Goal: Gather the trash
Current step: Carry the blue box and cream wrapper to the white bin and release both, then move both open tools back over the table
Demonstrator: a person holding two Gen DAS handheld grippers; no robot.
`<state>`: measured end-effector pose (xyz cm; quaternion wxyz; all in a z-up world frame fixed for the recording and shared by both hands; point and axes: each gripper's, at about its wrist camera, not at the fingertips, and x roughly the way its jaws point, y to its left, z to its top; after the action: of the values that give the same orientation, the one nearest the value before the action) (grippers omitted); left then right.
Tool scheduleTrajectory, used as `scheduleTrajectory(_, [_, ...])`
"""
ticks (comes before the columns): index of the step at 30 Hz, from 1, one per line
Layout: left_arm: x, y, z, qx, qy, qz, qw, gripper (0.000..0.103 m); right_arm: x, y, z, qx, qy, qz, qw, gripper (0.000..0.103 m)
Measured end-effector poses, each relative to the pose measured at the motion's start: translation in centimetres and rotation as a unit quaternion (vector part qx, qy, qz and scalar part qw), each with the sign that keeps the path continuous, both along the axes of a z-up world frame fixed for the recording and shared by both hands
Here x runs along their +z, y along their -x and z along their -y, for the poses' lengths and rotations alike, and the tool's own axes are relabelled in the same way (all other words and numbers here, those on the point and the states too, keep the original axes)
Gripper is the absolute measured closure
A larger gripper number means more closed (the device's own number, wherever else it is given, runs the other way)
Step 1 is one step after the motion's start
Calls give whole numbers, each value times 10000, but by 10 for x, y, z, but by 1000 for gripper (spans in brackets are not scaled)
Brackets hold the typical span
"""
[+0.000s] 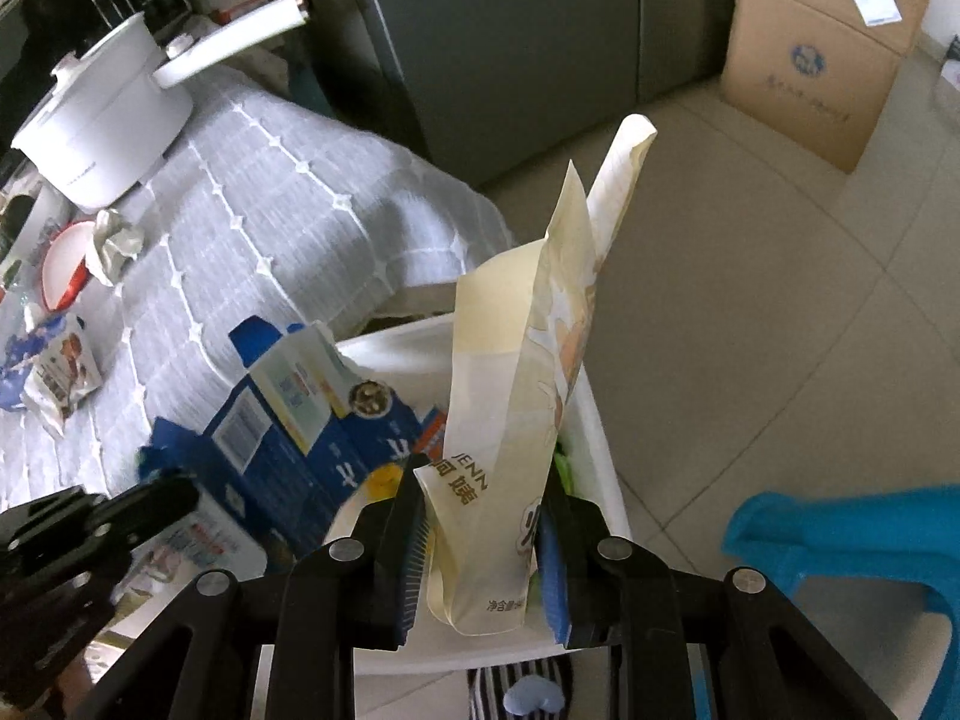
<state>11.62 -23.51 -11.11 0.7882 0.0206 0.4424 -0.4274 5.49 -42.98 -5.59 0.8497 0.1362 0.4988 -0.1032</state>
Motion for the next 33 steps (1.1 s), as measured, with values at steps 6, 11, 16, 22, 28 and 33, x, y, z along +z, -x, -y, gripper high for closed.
scheduleTrajectory(6, [4, -6, -12, 429, -434, 127, 9981, 28, -3, -6, -4, 31, 23, -110, 9999, 73])
scheduleTrajectory(11, [14, -10, -34, 817, -859, 312, 9925, 18, -8, -13, -8, 50, 50, -248, 9997, 73])
scheduleTrajectory(16, [20, -11, -59, 1062, -1175, 455, 9863, 13, -14, -18, -11, 39, 59, -385, 9992, 64])
scheduleTrajectory(22, [33, -12, -91, 1273, -1107, 497, 9844, 3, -13, -22, -15, 5, -40, -352, 9994, 31])
scheduleTrajectory(28, [49, -20, -133, 1699, -951, 511, 9795, 0, -11, -31, -28, 52, -72, -282, 9996, 30])
scheduleTrajectory(33, [57, -32, -172, 2190, -1047, 596, 9683, 0, -7, -44, -46, 196, -68, -204, 9996, 29])
